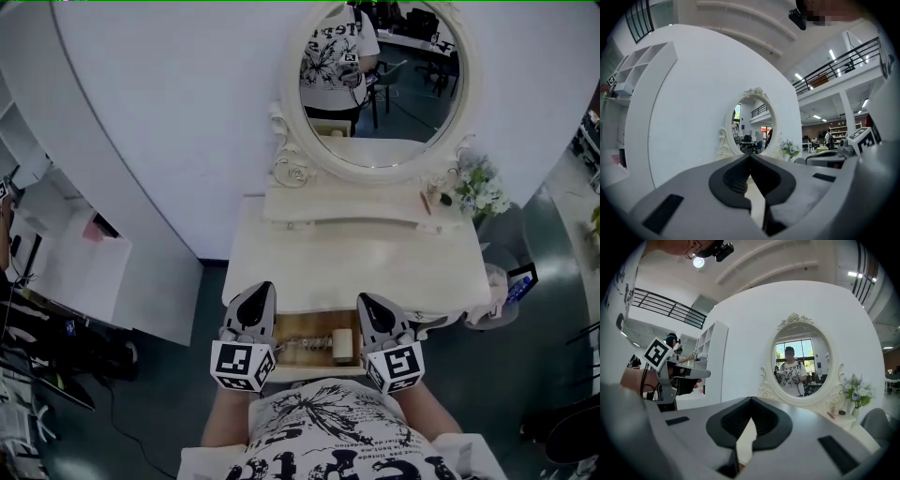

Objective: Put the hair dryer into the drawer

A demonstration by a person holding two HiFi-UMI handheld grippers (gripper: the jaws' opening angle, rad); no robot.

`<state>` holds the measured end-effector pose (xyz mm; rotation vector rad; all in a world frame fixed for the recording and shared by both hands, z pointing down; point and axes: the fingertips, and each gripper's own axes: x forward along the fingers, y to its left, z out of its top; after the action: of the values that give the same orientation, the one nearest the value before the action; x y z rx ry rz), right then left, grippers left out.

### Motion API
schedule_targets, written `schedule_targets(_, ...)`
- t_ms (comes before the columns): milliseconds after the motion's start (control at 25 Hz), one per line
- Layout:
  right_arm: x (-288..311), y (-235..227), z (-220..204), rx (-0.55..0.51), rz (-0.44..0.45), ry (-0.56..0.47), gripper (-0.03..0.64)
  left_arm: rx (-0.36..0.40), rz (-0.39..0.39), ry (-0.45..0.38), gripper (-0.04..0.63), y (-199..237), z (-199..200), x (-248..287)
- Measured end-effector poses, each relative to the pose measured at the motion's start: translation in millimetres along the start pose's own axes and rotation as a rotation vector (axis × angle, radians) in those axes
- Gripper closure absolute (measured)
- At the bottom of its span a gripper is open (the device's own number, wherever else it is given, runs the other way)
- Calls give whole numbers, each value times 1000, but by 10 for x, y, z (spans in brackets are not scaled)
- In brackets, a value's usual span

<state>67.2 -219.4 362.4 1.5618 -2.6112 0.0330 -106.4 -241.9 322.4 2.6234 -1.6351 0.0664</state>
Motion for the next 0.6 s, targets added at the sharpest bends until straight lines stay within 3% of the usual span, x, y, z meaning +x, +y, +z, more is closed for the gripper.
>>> schedule_targets(600, -52, -95, 0, -10, -2, 11, 600, -1, -43, 15, 575, -179, -41, 99)
